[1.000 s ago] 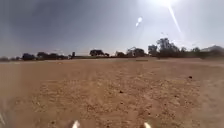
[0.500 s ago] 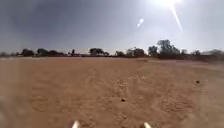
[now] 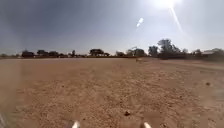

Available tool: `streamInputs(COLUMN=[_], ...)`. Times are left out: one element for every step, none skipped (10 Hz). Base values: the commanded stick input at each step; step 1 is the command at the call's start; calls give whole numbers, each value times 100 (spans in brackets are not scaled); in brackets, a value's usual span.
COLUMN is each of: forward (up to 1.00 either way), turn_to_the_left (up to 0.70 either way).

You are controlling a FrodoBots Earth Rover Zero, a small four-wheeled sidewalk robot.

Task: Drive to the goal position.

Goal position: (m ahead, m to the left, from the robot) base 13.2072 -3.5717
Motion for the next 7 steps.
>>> streamInputs(forward=[70, 70, 70, 70, 70, 70, 70], turn_to_the_left=[0, 0, 0, 0, 0, 0, 0])
